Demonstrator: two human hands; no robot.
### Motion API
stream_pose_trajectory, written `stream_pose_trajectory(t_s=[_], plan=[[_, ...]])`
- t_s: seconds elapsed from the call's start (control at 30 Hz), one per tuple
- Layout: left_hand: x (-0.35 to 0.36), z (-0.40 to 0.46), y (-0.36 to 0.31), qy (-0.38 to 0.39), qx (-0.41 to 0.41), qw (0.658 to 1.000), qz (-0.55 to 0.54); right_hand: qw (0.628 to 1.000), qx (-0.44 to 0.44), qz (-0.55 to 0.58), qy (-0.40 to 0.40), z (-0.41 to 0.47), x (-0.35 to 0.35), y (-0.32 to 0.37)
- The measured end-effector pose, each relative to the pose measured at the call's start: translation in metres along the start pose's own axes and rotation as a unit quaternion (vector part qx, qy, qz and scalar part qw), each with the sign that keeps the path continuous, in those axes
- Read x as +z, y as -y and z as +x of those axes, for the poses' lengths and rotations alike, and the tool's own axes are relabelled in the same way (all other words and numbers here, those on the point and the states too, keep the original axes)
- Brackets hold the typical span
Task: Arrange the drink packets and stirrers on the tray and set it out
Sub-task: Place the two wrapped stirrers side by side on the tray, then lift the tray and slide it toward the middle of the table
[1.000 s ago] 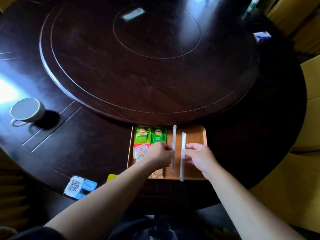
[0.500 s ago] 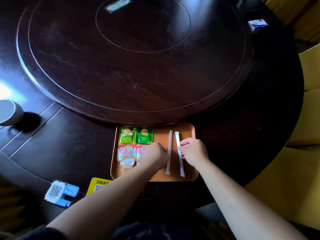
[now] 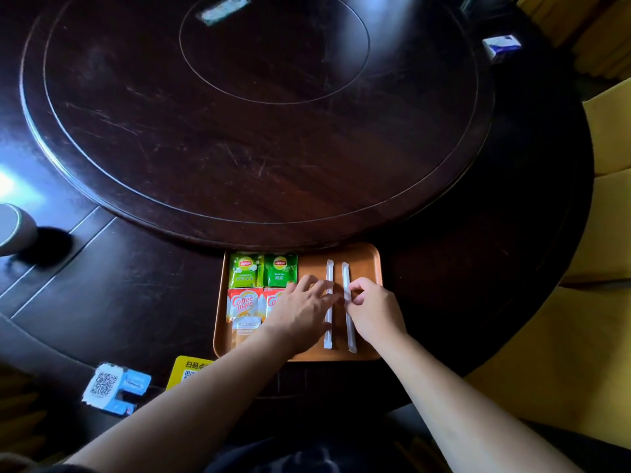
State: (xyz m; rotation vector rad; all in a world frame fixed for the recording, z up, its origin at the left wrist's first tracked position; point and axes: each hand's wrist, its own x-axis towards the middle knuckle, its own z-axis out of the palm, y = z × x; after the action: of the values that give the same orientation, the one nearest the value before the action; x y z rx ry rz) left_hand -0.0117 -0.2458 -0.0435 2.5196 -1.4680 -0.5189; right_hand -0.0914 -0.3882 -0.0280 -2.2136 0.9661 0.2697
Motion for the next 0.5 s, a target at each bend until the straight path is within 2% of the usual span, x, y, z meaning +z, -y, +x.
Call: stream_pose_trajectory(t_s=[0.5], plan=[[0.0013,-0.0038,-0.0012,-0.015,-0.002,0.999,-0.044,0.999,0.004,-0.018,-0.029,-0.0004,0.003,-0.0011]])
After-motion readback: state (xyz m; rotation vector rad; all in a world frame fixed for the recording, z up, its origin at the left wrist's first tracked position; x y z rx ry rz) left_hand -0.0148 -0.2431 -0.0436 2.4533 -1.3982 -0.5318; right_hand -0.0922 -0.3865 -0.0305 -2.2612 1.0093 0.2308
